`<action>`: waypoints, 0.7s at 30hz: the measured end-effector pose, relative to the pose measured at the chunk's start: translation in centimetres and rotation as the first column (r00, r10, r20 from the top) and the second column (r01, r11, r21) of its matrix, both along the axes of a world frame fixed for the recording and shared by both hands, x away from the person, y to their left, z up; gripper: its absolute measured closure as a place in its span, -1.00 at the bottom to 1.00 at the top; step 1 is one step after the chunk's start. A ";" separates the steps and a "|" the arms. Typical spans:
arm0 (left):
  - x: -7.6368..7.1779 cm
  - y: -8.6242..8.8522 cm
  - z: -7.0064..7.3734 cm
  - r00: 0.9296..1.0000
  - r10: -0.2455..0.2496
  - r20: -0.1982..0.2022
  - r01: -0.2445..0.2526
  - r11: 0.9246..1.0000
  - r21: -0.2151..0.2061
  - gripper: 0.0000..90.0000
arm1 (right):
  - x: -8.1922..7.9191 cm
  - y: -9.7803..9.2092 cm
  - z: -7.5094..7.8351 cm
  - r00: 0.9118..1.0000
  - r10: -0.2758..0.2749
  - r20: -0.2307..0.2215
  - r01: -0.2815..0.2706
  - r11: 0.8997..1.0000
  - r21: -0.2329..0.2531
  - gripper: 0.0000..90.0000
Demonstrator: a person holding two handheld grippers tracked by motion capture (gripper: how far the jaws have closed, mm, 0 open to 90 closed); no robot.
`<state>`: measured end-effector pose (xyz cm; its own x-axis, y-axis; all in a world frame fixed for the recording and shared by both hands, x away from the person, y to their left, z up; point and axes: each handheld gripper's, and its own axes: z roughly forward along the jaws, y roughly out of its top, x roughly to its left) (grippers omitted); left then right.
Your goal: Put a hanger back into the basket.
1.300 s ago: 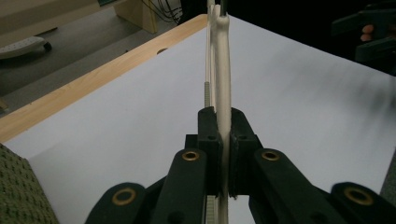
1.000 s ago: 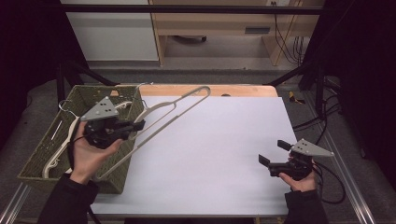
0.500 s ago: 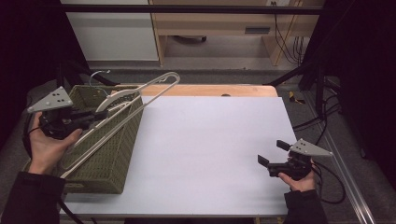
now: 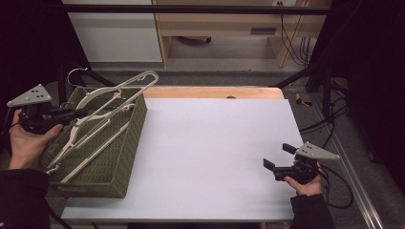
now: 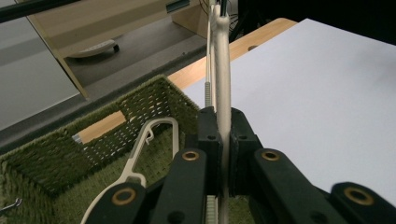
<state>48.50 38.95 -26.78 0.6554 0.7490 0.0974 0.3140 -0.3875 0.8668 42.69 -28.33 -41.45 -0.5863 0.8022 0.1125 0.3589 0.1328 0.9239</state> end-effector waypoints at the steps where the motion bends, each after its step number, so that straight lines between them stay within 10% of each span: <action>1: 0.1 0.3 -0.2 1.000 0.001 -0.003 -0.001 1.000 0.002 0.91 | 0.0 0.0 0.0 1.000 -0.001 -0.001 0.001 1.000 0.000 -0.95; 21: 0.9 4.7 -3.7 0.993 0.102 -0.066 -0.101 0.995 0.026 0.91 | 0.0 0.0 -0.1 1.000 0.000 0.000 0.000 1.000 -0.005 -0.94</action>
